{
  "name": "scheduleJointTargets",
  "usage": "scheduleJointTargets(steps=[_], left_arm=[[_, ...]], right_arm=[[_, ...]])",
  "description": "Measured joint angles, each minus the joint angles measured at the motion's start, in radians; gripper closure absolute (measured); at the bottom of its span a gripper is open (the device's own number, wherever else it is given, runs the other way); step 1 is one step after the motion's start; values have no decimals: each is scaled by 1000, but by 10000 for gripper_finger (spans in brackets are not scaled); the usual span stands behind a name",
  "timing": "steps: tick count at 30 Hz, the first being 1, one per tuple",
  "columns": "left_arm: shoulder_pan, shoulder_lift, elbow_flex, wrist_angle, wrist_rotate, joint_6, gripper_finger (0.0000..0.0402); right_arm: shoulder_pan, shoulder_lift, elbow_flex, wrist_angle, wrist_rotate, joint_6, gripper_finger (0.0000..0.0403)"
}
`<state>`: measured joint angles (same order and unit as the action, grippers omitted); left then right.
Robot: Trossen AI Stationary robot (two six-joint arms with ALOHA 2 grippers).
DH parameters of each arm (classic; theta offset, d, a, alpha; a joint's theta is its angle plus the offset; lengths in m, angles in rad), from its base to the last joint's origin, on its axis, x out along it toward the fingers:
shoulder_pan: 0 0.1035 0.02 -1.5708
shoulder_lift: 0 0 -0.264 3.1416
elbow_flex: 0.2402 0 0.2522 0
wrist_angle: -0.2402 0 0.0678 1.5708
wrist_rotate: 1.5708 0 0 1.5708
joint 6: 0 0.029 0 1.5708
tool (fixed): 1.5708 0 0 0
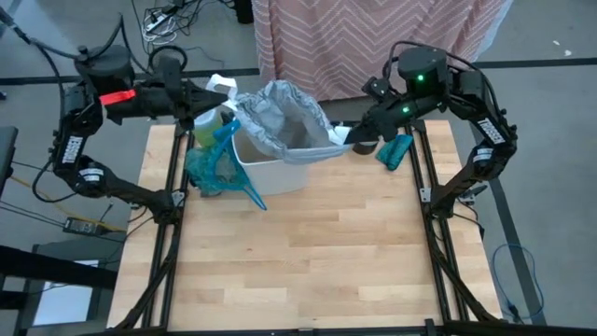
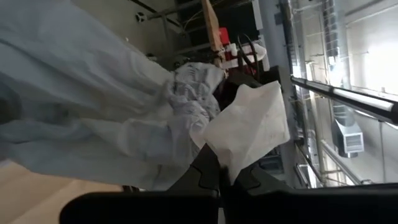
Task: Place trash/remove bag and relplace
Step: Insert the gray trash bag into the trash bin
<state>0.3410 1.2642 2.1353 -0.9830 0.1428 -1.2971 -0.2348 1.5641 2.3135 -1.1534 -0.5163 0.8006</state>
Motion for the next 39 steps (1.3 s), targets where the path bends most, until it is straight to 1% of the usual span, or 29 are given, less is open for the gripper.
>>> scheduleJointTargets(steps=[5, 9, 13, 18, 20, 26, 33, 36, 39], left_arm=[[-57, 0, 0, 9, -69, -1, 398], [-60, -1, 0, 7, -128, 16, 398], [-60, -8, 0, -13, -223, 67, 398], [-59, -11, 0, -41, -332, 164, 398], [-59, -10, 0, -72, -377, 192, 398], [-59, -5, 0, -216, -485, 221, 398], [-60, 11, 0, -290, -495, 237, 398], [-60, 20, -14, -344, -500, 262, 398], [-59, 20, -71, -362, -509, 288, 398]], right_arm=[[13, -2, 0, 0, 10, 4, 403], [2, 2, 0, 1, 59, -19, 403], [-45, 16, 0, 10, 120, -74, 403], [-106, 52, 0, 60, 145, -124, 403], [-121, 76, 0, 98, 132, -139, 403], [-140, 164, 0, 123, 19, -155, 403], [-140, 238, 0, 117, -56, -177, 403], [-140, 251, 0, 107, -56, -197, 403], [-143, 252, 0, 91, -26, -220, 403]])
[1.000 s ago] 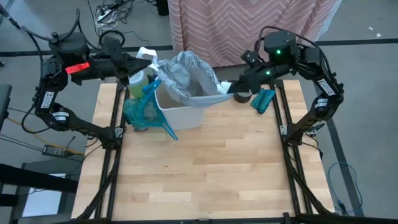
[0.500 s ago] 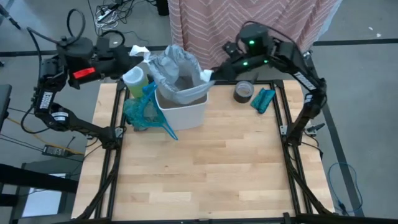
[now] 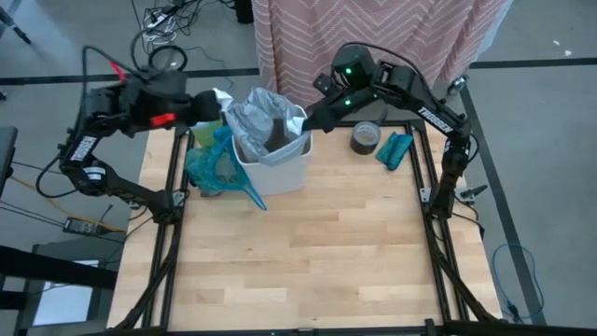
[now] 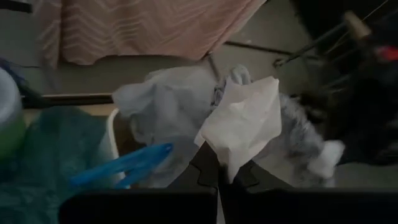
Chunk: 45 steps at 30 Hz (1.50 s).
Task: Place trash/remove bag and relplace
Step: Insert the gray trash bag into the trash bin
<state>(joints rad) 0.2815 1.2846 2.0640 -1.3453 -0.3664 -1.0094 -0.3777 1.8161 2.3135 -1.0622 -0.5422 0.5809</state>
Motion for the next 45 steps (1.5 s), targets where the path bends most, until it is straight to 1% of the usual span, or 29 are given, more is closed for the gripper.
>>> scheduleJointTargets(steps=[3, 7, 9, 12, 15, 19, 21, 22, 23, 26, 28, 31, 34, 38, 41, 43, 45], left_arm=[[12, 1, -56, 13, -2, 20, 398], [61, 0, -121, 43, -10, 153, 397], [87, 1, -145, 63, -12, 196, 397], [128, 1, -147, 70, -42, 319, 397], [171, -3, -146, 58, -88, 460, 397], [215, -3, -146, 34, -125, 634, 397], [245, -3, -146, 48, -136, 686, 397], [260, -2, -146, 57, -134, 688, 397], [275, -2, -146, 58, -120, 682, 397], [298, -2, -146, 51, -19, 662, 397], [300, -2, -161, 50, 25, 667, 397], [300, -3, -217, 46, 59, 660, 397], [301, -3, -305, 59, 116, 630, 397], [299, -2, -446, 179, 219, 615, 397], [299, -2, -534, 333, 303, 600, 397], [299, -2, -584, 405, 342, 558, 397], [298, 5, -632, 462, 403, 511, 397]], right_arm=[[-13, -3, 0, -21, 59, -10, 403], [-46, -8, 0, -58, 105, -23, 403], [-64, -3, 0, -64, 133, -26, 403], [-81, 9, 0, -56, 178, -25, 403], [-101, 21, 0, -66, 185, -29, 403], [-106, 48, 0, -57, 203, -59, 403], [-115, 62, 0, -58, 231, -77, 403], [-119, 68, 0, -58, 240, -76, 403], [-126, 75, 0, -61, 237, -67, 403], [-132, 98, 0, -65, 210, -66, 403], [-126, 105, -1, -86, 205, -73, 403], [-113, 111, 0, -101, 205, -88, 403], [-108, 111, -1, -112, 206, -94, 403], [-100, 109, -1, -115, 205, -94, 403], [-92, 106, -1, -115, 193, -91, 403], [-86, 102, -1, -119, 179, -89, 403], [-78, 98, -1, -118, 174, -88, 403]])
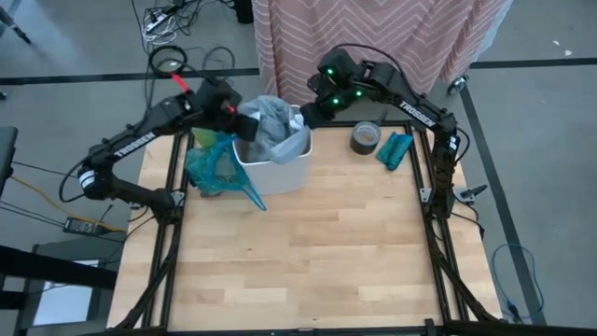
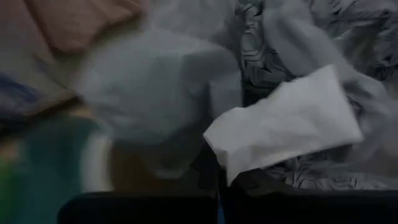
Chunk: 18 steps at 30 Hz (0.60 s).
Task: Place trash/remove bag and relplace
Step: Insert the gray trash bag into the trash bin
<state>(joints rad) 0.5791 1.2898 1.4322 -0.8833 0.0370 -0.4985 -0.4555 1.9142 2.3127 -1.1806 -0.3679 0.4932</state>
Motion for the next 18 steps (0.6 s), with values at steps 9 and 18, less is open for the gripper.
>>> scheduleJointTargets(steps=[9, 18], left_arm=[[-37, 17, -106, 56, 130, -81, 398], [-46, 28, 145, 16, 160, -123, 398]], right_arm=[[11, -15, 2, -4, -3, 3, 403], [8, -27, 3, 30, 0, -6, 403]])
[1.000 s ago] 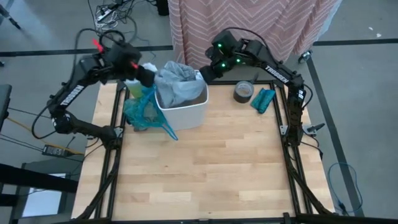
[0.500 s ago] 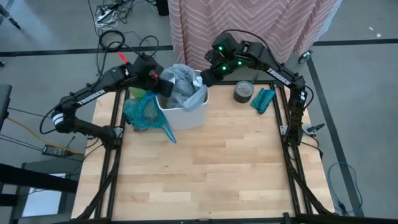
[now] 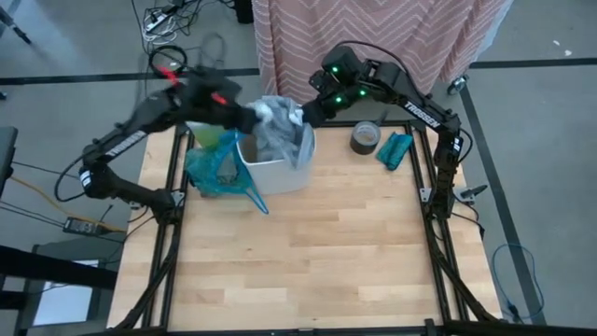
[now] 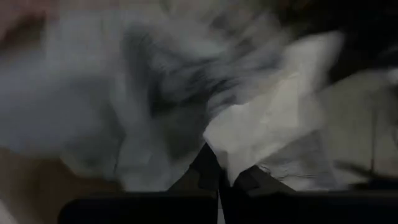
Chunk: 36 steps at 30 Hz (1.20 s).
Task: Place trash/remove bag and relplace
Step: Insert the gray trash bag into the trash bin
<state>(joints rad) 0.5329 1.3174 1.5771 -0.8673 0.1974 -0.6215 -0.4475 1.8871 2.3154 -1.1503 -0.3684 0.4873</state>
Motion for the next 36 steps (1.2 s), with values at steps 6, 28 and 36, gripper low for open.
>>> scheduleJointTargets(steps=[6, 28, 36], left_arm=[[9, 4, 210, -30, -93, 50, 398], [7, -2, 289, -93, 18, 7, 395], [2, 2, 276, -344, -58, 113, 395]], right_arm=[[-1, -10, 1, 41, 21, -2, 403], [67, -159, 8, -84, 268, -1, 403], [59, -156, -12, -139, 363, -23, 403]])
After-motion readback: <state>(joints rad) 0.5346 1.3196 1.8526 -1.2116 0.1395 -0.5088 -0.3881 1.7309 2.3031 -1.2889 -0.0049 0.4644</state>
